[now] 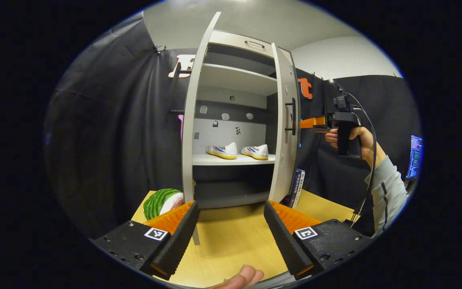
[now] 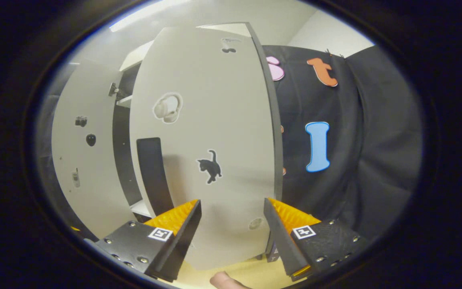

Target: Grab one shoe with the right hand and put it into the shoe cabinet, grab the other shoe with the left hand and put it into the shoe cabinet; then close the right door with the right hand and the left door with the left hand.

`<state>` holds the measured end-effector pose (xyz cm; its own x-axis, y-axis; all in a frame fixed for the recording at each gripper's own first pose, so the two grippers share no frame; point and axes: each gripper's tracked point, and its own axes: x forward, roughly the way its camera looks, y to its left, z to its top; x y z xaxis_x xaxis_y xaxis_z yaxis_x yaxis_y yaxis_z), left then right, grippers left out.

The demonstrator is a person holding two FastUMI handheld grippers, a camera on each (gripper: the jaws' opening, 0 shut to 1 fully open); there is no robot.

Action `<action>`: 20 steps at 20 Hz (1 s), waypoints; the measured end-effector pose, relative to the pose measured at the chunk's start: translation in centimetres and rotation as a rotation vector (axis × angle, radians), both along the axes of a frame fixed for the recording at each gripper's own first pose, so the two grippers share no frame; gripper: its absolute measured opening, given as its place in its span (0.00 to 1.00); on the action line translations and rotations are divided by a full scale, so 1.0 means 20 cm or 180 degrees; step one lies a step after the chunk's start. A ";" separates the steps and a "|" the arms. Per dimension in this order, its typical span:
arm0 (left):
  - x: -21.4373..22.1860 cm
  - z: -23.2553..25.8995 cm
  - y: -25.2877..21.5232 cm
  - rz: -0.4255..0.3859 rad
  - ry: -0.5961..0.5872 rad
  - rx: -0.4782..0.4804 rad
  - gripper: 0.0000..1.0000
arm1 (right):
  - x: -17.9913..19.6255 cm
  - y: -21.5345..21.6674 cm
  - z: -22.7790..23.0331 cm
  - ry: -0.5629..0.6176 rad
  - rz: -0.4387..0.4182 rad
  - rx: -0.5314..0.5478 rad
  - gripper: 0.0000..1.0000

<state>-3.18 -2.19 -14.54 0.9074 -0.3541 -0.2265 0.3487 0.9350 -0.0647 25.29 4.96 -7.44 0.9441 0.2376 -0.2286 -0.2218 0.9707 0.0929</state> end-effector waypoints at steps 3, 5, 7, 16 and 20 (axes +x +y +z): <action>0.04 -0.04 0.07 0.0097 0.0057 0.0068 0.99 | -0.10 -0.10 -0.05 -0.0070 -0.0019 -0.0087 0.93; 0.08 -0.05 0.14 0.0259 0.0083 0.0158 0.99 | -0.19 -0.11 -0.10 -0.0101 0.0073 -0.0048 0.93; 0.12 -0.04 0.21 0.0414 0.0098 0.0212 0.99 | -0.29 -0.12 -0.13 -0.0122 0.0152 0.0000 0.93; 0.32 0.20 0.52 0.0925 -0.0080 0.0311 0.99 | -0.79 0.00 -0.32 -0.0204 0.0421 -0.0032 0.94; 0.41 0.39 0.62 0.1060 -0.0353 0.0389 0.99 | -0.98 0.07 -0.43 -0.0222 0.0473 -0.0058 0.92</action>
